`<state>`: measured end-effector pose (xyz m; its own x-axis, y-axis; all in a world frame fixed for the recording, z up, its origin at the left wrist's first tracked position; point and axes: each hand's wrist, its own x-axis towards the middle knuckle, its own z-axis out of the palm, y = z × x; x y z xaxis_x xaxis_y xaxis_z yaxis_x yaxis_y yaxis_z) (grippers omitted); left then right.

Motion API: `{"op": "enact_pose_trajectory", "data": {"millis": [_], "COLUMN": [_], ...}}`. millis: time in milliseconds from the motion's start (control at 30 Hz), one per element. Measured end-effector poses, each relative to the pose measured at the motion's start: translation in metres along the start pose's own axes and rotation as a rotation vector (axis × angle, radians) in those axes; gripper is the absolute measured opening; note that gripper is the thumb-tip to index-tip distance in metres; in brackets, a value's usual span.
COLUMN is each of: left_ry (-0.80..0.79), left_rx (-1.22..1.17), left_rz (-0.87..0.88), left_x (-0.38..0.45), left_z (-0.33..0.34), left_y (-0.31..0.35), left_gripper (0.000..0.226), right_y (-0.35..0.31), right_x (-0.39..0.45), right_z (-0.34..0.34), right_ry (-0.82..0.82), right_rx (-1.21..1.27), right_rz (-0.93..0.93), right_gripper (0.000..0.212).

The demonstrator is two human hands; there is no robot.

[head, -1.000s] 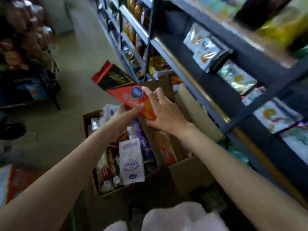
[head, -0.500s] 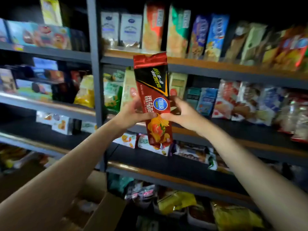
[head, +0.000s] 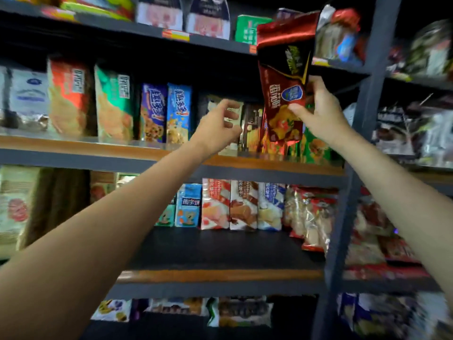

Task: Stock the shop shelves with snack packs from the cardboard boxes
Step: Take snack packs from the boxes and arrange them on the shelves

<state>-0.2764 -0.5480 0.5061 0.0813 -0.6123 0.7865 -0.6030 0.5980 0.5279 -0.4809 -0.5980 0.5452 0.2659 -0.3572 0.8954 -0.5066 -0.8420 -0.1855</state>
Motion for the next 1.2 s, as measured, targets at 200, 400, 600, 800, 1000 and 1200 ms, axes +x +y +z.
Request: {"op": "enact_pose_trajectory", "data": {"millis": [200,400,600,800,1000,1200], "left_ry": [-0.072,-0.107,-0.170,-0.211,-0.436,-0.272], "left_rx": [0.088,0.188,0.237,0.329,0.424,0.507], "left_rz": [-0.051,-0.173,-0.246,-0.336,-0.375,-0.280], "left_x": [0.058,0.098,0.119,0.127,0.125,0.109], "left_z": [0.059,0.104,0.129,0.131,0.127,0.095], "left_y": [-0.011,-0.024,-0.031,-0.044,-0.044,-0.050], "left_gripper": [0.037,0.035,0.038,0.046,0.064,0.047], "right_y": [0.068,0.101,0.114,0.124,0.133,0.116], "right_x": [0.025,0.034,0.058,0.072,0.069,0.065], "right_z": [0.036,0.054,0.068,0.078,0.096,0.097], "right_ry": [-0.158,-0.049,0.015,-0.057,-0.314,-0.325], "right_rx": [0.023,-0.052,-0.494,-0.904,-1.017,-0.992], "right_rz": [0.101,0.176,-0.040,-0.144,-0.156,-0.091], "right_gripper": [0.047,0.063,0.090,0.055,0.077,0.058]}}
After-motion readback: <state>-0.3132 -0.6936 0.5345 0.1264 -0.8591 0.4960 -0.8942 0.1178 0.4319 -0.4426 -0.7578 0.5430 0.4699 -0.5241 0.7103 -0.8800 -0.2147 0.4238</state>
